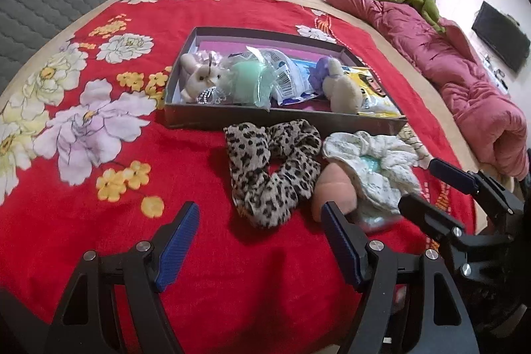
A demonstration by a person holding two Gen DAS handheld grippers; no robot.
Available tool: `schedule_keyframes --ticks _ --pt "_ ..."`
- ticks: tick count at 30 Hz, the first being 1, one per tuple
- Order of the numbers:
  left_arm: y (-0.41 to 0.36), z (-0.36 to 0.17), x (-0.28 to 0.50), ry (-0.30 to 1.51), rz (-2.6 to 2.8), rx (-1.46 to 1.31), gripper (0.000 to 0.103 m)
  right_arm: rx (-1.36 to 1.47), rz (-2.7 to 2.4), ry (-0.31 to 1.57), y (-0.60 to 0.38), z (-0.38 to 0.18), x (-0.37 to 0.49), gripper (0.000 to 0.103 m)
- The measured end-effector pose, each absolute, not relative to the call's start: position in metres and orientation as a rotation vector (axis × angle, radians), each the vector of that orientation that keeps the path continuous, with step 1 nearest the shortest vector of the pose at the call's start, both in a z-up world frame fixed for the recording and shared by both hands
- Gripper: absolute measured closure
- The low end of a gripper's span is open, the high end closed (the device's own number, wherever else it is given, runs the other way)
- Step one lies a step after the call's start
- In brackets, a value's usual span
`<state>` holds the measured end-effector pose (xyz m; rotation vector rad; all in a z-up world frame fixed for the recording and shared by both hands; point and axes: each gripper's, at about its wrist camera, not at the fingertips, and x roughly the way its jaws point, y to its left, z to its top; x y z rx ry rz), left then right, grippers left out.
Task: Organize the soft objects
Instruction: 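Grasp the leopard-print scrunchie with the left tool while the right tool grasps the white floral scrunchie, then carry the leopard scrunchie with the left tool while the right tool carries the floral scrunchie over the box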
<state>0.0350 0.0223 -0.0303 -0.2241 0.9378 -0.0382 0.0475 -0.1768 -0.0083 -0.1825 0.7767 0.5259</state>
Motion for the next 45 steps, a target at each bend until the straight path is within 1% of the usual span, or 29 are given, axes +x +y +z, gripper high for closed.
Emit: schedule_keyframes --ticks 16,25,27,28,29,30,31,32,33,34,35,38,45 --pt "0.020 -0.065 0.078 1.002 -0.036 -0.199 0.026 -0.173 0.499 0.843 -0.173 -0.039 0.083 0.028" --pt "0.024 -0.067 0.093 0.978 -0.024 -0.202 0.026 -0.173 0.476 0.806 -0.167 -0.039 0.106 0.028" --pt "0.026 -0.067 0.096 0.970 -0.027 -0.210 0.026 -0.159 0.474 0.804 -0.168 -0.039 0.111 0.035" --pt "0.026 -0.067 0.098 0.968 -0.031 -0.213 0.028 -0.145 0.487 0.807 -0.169 -0.039 0.113 0.043" --pt "0.026 -0.066 0.099 0.961 -0.029 -0.213 0.036 -0.134 0.499 0.811 -0.170 -0.038 0.114 0.051" --pt "0.026 -0.066 0.100 0.958 -0.031 -0.211 0.042 -0.126 0.510 0.816 -0.171 -0.039 0.116 0.054" --pt "0.026 -0.065 0.101 0.955 -0.033 -0.213 0.054 -0.122 0.516 0.821 -0.172 -0.039 0.116 0.062" --pt "0.026 -0.065 0.102 0.948 -0.042 -0.224 0.060 -0.116 0.518 0.819 -0.173 -0.039 0.117 0.067" --pt "0.026 -0.065 0.103 0.946 -0.051 -0.231 0.062 -0.112 0.519 0.817 -0.174 -0.038 0.117 0.070" --pt "0.026 -0.065 0.104 0.944 -0.055 -0.235 0.068 -0.108 0.520 0.815 -0.175 -0.037 0.118 0.077" --pt "0.025 -0.065 0.106 0.943 -0.064 -0.236 0.074 -0.104 0.523 0.811 -0.176 -0.036 0.118 0.081" --pt "0.026 -0.063 0.109 0.934 -0.079 -0.258 0.087 -0.097 0.535 0.817 -0.179 -0.033 0.119 0.084" --pt "0.022 -0.055 0.104 0.916 -0.125 -0.279 0.089 -0.078 0.565 0.795 -0.180 -0.024 0.116 0.087"
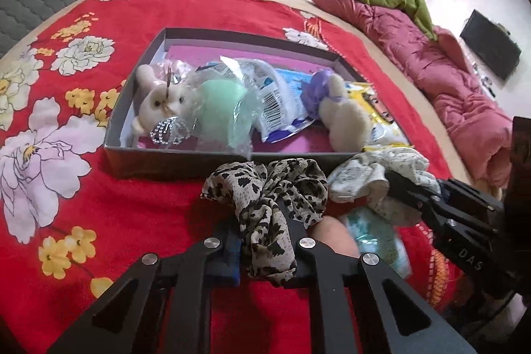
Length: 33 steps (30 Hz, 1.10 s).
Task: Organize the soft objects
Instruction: 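Carry the leopard scrunchie with the left tool while the right tool carries the floral scrunchie over the box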
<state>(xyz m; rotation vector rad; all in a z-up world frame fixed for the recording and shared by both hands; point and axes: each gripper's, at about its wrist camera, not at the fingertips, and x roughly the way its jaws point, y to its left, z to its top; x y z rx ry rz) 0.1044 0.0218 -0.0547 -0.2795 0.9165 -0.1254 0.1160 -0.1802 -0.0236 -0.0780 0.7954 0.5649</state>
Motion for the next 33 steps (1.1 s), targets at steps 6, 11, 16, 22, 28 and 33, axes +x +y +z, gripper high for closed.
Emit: schedule_keyframes --ticks 6,11,16,22,28,33 --pt "0.021 -0.041 0.097 0.872 -0.141 -0.285 0.089 -0.069 0.584 0.755 -0.180 -0.010 0.111 0.088" --pt "0.022 -0.032 0.091 0.848 -0.151 -0.308 0.089 -0.043 0.580 0.723 -0.186 0.002 0.110 0.088" --pt "0.022 -0.016 0.081 0.801 -0.162 -0.294 0.089 -0.023 0.578 0.688 -0.193 0.013 0.108 0.088" --pt "0.034 0.002 0.072 0.748 -0.137 -0.292 0.089 -0.001 0.572 0.649 -0.198 0.026 0.107 0.088" --pt "0.058 0.020 0.074 0.683 -0.068 -0.284 0.089 -0.009 0.581 0.620 -0.195 0.033 0.105 0.088" --pt "0.074 0.029 0.076 0.658 -0.005 -0.259 0.089 0.011 0.601 0.606 -0.193 0.040 0.104 0.088"
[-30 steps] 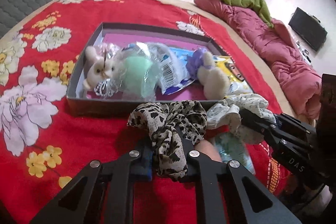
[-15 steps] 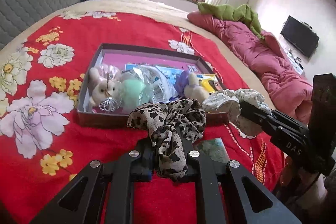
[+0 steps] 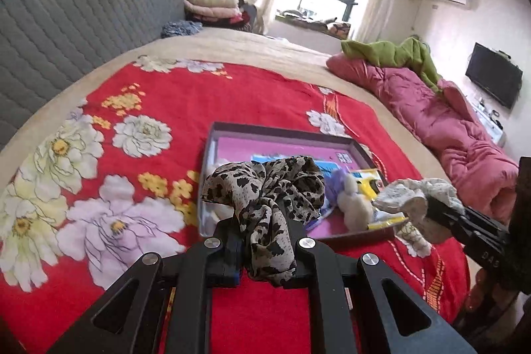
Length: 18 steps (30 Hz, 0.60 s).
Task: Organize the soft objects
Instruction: 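Carry the leopard scrunchie with the left tool while the right tool carries the floral scrunchie over the box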
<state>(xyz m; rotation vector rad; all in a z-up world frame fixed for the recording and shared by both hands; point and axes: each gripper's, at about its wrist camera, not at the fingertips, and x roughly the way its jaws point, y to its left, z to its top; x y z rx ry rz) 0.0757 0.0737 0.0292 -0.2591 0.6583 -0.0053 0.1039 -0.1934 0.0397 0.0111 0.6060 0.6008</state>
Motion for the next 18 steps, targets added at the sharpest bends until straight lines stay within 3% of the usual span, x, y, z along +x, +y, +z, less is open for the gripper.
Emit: schedule_keyframes --ticks 18 --pt "0.099 0.034 0.102 0.629 0.053 -0.264 0.089 0.023 0.594 0.558 -0.192 0.050 0.126 0.088"
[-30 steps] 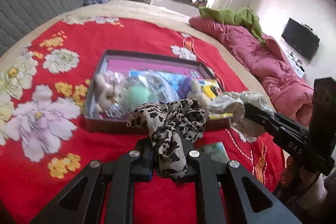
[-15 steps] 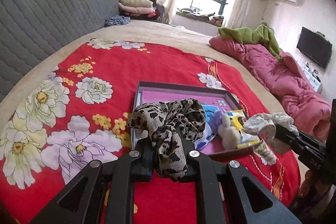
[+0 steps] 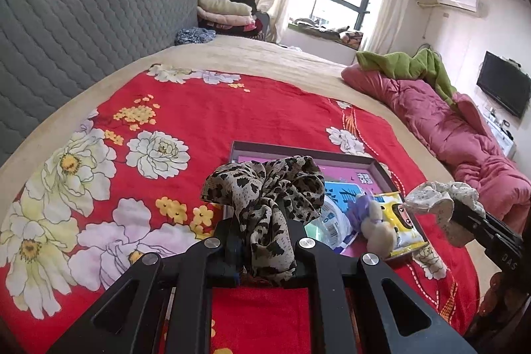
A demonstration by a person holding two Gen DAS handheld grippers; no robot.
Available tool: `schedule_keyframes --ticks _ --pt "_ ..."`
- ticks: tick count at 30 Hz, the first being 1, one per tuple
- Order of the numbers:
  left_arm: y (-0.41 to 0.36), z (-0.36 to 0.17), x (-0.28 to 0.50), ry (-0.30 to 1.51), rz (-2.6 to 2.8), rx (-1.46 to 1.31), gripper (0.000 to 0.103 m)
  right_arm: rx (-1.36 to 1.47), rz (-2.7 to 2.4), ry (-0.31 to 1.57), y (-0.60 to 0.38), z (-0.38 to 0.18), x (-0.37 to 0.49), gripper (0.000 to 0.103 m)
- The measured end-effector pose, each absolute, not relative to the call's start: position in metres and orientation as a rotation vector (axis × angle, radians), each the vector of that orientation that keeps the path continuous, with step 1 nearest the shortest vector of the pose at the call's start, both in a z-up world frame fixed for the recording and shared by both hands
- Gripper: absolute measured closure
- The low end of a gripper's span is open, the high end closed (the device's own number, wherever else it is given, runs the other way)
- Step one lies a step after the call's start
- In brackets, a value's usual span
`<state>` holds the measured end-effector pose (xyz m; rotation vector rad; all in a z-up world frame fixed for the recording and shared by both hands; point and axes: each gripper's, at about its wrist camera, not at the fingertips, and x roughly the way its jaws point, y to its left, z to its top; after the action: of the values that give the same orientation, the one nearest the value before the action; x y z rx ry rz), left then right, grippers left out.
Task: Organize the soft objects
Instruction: 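Carry the leopard scrunchie with the left tool while the right tool carries the floral scrunchie over the box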
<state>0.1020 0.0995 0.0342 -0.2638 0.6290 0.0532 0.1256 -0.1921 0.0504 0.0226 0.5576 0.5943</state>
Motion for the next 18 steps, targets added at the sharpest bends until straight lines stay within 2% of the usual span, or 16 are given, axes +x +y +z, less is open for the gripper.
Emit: schedule_keyframes --ticks 18 --pt "0.086 0.024 0.134 0.649 -0.004 -0.246 0.089 0.042 0.569 0.531 -0.200 0.054 0.151 0.088"
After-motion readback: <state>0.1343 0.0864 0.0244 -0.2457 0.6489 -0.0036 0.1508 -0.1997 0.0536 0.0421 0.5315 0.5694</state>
